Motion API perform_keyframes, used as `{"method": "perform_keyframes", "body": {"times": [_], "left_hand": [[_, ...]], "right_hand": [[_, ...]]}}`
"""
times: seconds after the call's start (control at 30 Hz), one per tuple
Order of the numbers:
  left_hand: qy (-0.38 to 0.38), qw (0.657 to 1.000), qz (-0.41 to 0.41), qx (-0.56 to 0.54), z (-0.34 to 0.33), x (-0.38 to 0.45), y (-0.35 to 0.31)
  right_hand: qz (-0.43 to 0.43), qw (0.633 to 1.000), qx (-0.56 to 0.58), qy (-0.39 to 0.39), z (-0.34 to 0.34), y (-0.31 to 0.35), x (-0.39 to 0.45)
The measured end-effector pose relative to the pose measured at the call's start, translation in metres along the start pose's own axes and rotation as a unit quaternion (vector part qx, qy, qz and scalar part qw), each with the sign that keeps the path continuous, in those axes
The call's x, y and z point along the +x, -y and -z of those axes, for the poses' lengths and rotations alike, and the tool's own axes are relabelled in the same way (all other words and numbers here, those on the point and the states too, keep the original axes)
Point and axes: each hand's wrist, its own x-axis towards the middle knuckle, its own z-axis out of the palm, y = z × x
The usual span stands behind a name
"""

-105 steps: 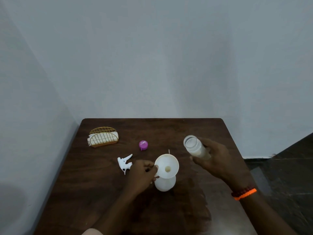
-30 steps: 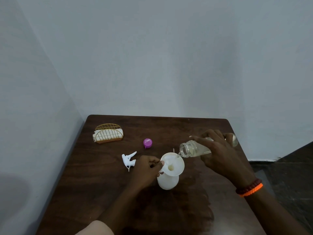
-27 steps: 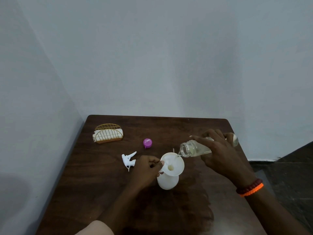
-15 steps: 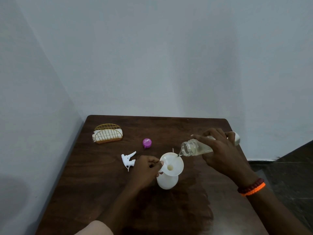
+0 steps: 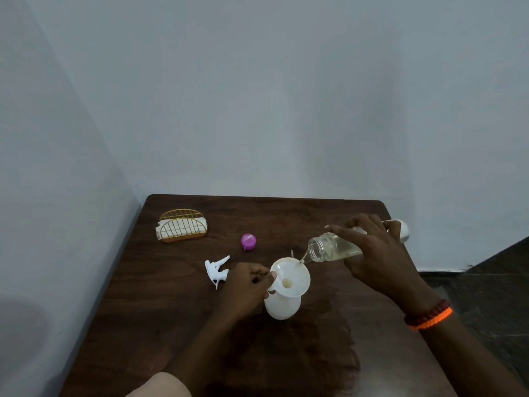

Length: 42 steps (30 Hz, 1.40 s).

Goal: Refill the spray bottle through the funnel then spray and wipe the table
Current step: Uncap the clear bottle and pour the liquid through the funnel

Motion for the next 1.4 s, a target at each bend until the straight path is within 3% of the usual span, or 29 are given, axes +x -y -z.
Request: {"method": "perform_keyframes", "body": {"times": [1.4], "left_hand": [[0.009, 1.000, -0.001, -0.007, 0.0014, -0.0012, -0.0012]], "right_hand": [[0.009, 0.999, -0.008, -0.035, 0.0069, -0.0064, 0.0026]]}}
